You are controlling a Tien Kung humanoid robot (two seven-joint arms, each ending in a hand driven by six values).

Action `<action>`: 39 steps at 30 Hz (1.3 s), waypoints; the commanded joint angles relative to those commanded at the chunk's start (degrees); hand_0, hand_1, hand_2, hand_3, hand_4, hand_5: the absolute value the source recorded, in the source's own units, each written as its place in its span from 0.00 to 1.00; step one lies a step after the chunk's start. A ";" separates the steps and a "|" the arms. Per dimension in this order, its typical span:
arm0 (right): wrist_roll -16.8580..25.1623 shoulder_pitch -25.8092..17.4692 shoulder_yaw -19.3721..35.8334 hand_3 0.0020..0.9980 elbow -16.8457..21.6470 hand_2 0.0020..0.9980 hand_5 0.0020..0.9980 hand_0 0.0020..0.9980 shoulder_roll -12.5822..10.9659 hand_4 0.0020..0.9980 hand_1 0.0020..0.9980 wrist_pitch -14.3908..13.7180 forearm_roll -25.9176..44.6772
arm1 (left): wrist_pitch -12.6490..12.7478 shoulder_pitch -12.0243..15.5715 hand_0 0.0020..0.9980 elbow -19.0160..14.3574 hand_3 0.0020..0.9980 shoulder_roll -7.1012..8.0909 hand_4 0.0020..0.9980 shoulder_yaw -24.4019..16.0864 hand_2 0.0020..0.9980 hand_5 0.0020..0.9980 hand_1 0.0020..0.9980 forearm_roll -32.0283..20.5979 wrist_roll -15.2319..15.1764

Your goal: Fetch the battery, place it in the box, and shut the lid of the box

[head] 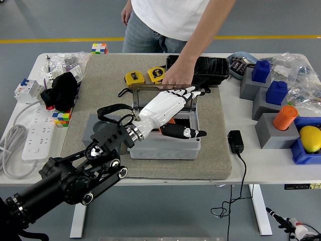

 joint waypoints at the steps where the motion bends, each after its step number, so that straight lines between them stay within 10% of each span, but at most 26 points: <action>1: 0.00 0.01 0.02 0.86 0.01 0.82 1.00 0.91 0.01 1.00 0.89 0.00 0.01 | -0.02 0.10 1.00 0.12 0.87 0.06 1.00 -0.09 0.97 0.83 1.00 -0.11 -0.12; 10: -0.01 -0.17 0.95 0.86 -0.07 0.82 1.00 0.91 0.08 1.00 0.89 0.02 -0.42 | 4.10 2.48 1.00 0.39 0.85 1.63 1.00 -1.49 0.94 0.88 1.00 -0.48 -2.93; 29: -0.03 -0.12 2.31 0.86 -0.12 0.82 1.00 0.91 -0.15 1.00 0.89 0.02 -1.11 | -6.96 12.90 0.98 -22.86 0.80 9.22 1.00 -8.81 0.82 0.94 0.88 1.39 2.98; 39: 0.00 -0.09 2.06 0.86 -0.10 0.82 1.00 0.91 -0.10 1.00 0.89 0.02 -1.01 | -8.09 16.92 0.99 -24.91 0.81 9.69 1.00 -14.89 0.83 0.90 0.89 3.72 4.47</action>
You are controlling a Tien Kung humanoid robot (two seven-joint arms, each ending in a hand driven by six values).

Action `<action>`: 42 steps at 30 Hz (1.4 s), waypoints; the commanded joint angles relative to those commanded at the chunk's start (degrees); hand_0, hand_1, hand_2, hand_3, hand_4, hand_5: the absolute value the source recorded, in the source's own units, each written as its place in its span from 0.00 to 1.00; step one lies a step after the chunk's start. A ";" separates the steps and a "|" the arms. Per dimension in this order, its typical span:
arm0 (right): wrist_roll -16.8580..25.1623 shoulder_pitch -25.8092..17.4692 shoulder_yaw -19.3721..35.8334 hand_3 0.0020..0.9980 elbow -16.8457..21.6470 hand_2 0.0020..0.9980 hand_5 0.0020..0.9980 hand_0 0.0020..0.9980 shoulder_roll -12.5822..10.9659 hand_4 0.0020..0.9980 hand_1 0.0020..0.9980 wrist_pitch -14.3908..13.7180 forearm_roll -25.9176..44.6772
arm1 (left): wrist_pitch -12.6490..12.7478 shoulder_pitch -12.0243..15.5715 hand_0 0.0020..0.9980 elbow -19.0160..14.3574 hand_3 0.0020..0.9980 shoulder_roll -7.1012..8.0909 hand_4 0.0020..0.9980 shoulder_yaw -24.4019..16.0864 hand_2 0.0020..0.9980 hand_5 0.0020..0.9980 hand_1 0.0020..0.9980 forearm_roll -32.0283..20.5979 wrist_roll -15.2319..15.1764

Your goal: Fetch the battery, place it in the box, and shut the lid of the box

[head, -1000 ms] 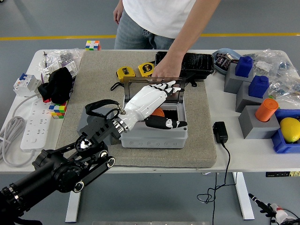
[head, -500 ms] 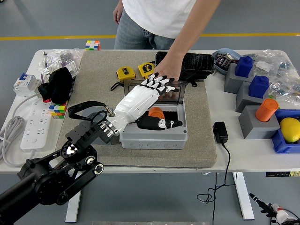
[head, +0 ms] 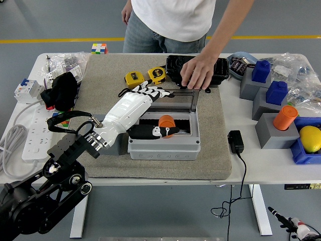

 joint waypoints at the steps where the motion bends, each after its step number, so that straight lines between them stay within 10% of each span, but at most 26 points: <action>1: 0.00 -0.01 -0.09 0.86 0.01 0.82 1.00 0.91 0.01 1.00 0.89 0.00 0.04 | -0.14 0.25 1.00 0.13 0.86 -0.14 1.00 -0.78 0.90 0.87 0.96 0.41 0.19; 42: -0.11 0.17 -0.15 0.86 0.05 0.82 1.00 0.91 0.04 1.00 0.89 -0.07 0.08 | -0.70 0.84 1.00 0.58 0.87 -1.11 1.00 -2.92 0.90 0.86 0.97 2.29 1.72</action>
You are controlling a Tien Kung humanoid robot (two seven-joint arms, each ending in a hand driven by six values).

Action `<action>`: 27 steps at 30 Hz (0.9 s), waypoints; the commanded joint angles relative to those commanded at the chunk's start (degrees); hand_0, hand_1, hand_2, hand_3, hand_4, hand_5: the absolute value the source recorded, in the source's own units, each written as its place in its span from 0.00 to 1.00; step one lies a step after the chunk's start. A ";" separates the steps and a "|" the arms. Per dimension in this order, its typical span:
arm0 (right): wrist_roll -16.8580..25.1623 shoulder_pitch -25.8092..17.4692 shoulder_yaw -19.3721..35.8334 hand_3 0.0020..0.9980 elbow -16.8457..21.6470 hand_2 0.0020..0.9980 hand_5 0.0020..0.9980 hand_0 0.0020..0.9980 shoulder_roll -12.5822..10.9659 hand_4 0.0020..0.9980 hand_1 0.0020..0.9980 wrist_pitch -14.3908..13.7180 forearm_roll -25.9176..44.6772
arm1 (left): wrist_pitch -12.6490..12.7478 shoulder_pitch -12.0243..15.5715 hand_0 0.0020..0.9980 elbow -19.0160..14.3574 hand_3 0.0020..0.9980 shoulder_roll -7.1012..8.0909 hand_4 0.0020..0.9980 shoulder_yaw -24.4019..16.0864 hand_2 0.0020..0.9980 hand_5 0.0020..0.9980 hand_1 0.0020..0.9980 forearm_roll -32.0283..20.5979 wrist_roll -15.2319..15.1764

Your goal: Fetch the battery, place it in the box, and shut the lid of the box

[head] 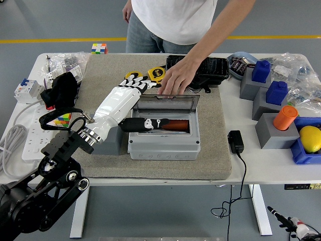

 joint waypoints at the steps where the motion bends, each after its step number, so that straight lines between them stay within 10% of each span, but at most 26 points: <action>1: 0.00 0.02 0.00 0.86 0.00 0.82 1.00 0.91 0.01 1.00 0.89 0.00 0.01 | -0.23 -0.02 1.00 0.04 0.87 0.01 1.00 -0.01 0.90 0.86 0.97 0.02 0.03; 27: -0.06 -0.21 0.48 0.86 -0.12 0.82 1.00 0.91 -0.33 1.00 0.88 -0.08 -0.36 | -0.96 3.64 1.00 -0.55 0.86 2.09 1.00 0.07 0.85 0.87 0.90 -0.30 -0.26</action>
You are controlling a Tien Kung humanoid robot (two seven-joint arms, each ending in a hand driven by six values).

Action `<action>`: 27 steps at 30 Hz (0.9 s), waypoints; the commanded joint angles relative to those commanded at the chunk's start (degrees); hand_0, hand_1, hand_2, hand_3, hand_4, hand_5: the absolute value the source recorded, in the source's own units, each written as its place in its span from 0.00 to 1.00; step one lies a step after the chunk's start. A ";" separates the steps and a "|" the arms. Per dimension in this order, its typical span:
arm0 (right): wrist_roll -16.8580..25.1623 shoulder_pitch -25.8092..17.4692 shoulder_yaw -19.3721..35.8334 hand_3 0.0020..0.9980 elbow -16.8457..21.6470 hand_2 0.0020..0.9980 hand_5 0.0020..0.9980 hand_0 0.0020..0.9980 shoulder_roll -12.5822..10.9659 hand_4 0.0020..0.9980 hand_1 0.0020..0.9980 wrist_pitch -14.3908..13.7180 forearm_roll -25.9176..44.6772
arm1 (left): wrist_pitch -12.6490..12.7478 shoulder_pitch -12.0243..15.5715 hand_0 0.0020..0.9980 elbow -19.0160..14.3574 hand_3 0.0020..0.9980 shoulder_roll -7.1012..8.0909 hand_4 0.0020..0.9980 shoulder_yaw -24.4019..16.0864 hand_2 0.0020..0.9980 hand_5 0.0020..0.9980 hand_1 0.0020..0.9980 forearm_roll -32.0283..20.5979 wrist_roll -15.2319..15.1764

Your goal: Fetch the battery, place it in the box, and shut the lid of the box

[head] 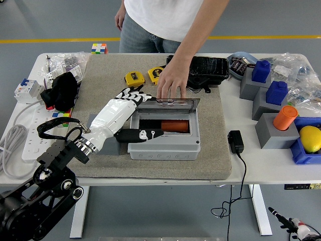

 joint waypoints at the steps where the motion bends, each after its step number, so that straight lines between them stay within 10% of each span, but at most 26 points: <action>1: 0.00 0.01 -0.01 0.86 0.00 0.82 1.00 0.91 -0.06 1.00 0.88 0.00 0.00 | -0.01 0.15 1.00 -0.04 0.86 0.17 1.00 0.06 0.85 0.87 0.90 -0.03 0.00; 27: -0.17 -0.12 2.28 0.86 -0.31 0.82 1.00 0.91 -1.92 1.00 0.88 -0.09 -1.58 | 0.19 2.05 1.00 -2.42 0.88 8.29 1.00 4.20 0.86 0.88 0.91 -1.18 0.04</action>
